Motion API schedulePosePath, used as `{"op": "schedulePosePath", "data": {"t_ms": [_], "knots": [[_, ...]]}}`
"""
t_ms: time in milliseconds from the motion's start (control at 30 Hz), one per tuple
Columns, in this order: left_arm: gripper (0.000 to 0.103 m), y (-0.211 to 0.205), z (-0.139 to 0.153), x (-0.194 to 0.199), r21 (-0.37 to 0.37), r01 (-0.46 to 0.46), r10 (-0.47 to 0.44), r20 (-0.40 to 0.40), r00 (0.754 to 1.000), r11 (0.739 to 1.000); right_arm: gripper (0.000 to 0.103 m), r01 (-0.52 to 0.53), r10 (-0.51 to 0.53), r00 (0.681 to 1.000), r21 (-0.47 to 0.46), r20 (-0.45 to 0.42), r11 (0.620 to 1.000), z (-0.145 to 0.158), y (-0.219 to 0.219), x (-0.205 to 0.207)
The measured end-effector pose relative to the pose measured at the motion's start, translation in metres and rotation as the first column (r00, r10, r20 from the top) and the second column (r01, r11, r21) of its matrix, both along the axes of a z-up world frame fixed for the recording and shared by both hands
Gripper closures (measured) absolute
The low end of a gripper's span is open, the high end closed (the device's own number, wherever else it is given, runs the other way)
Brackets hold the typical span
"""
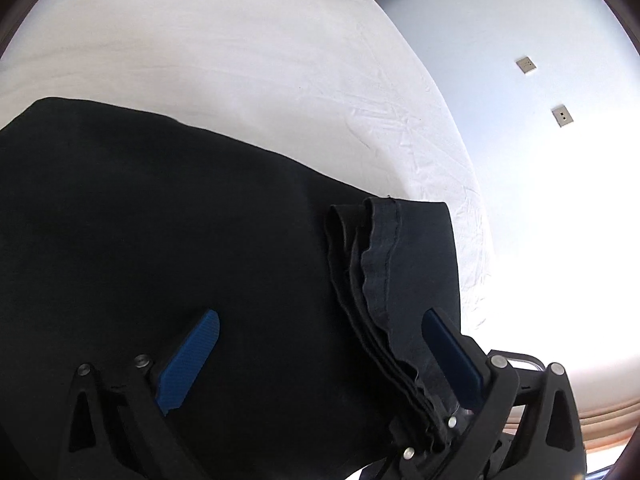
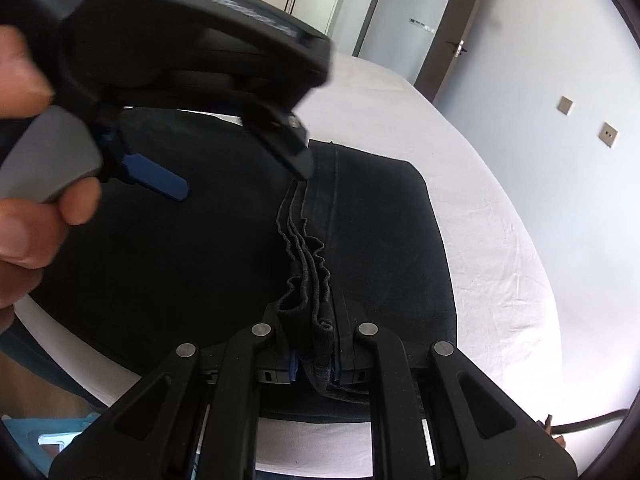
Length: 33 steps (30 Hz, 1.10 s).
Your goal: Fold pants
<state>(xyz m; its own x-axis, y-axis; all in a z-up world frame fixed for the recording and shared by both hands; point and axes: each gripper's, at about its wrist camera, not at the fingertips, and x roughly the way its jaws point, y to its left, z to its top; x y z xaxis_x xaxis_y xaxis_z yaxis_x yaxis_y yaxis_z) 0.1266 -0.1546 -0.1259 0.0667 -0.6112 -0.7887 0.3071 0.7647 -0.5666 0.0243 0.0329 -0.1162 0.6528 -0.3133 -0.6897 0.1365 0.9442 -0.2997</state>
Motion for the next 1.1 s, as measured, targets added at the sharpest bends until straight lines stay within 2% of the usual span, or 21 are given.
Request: {"op": "schedulePosePath", "data": {"t_ms": [133, 200, 233, 267, 300, 367, 433, 667, 900, 1067, 1100], "knots": [[0.001, -0.014, 0.0, 0.012, -0.029, -0.003, 0.001, -0.049, 0.999, 1.0, 0.093, -0.023, 0.024, 1.0, -0.024, 0.014, 0.999, 0.006, 0.013, 0.001], [0.011, -0.019, 0.001, 0.015, -0.022, 0.01, -0.011, -0.048, 0.999, 1.0, 0.093, -0.032, 0.032, 0.999, -0.019, 0.016, 0.999, 0.008, 0.018, 0.002], [0.027, -0.023, 0.001, 0.015, -0.012, 0.025, -0.026, -0.045, 0.999, 1.0, 0.093, -0.036, 0.036, 0.999, -0.018, 0.017, 0.999, 0.01, 0.022, 0.002], [0.049, -0.027, 0.001, 0.015, 0.002, 0.048, -0.047, -0.047, 0.998, 0.999, 0.093, -0.043, 0.044, 0.999, -0.017, 0.019, 0.999, 0.012, 0.025, 0.003], [0.059, -0.029, 0.001, 0.015, 0.012, 0.063, -0.063, -0.049, 0.997, 0.998, 0.093, -0.05, 0.05, 0.999, -0.017, 0.021, 0.999, 0.016, 0.027, -0.008], [0.073, -0.026, 0.001, 0.016, 0.028, 0.079, -0.078, -0.041, 0.996, 0.996, 0.093, -0.065, 0.065, 0.998, -0.024, 0.02, 0.998, 0.018, 0.032, -0.002], [0.08, -0.018, 0.001, 0.018, 0.022, 0.075, -0.074, -0.042, 0.996, 0.997, 0.092, -0.08, 0.08, 0.997, -0.03, 0.018, 0.996, 0.02, 0.04, -0.007], [0.091, 0.025, 0.002, 0.02, 0.028, 0.074, -0.073, -0.018, 0.997, 0.997, 0.093, -0.166, 0.166, 0.986, -0.053, -0.003, 0.985, 0.021, 0.068, -0.016], [0.091, 0.078, 0.005, 0.031, 0.06, 0.067, -0.068, 0.026, 0.997, 0.996, 0.093, -0.299, 0.297, 0.954, -0.069, -0.041, 0.952, 0.02, 0.106, -0.013], [0.091, 0.114, 0.004, 0.042, 0.13, 0.092, -0.101, 0.062, 0.993, 0.987, 0.093, -0.396, 0.391, 0.917, -0.047, -0.079, 0.917, 0.012, 0.134, -0.022], [0.091, 0.12, 0.003, 0.042, 0.149, 0.095, -0.106, 0.068, 0.992, 0.984, 0.093, -0.412, 0.407, 0.909, -0.039, -0.088, 0.911, 0.009, 0.126, -0.029]]}}
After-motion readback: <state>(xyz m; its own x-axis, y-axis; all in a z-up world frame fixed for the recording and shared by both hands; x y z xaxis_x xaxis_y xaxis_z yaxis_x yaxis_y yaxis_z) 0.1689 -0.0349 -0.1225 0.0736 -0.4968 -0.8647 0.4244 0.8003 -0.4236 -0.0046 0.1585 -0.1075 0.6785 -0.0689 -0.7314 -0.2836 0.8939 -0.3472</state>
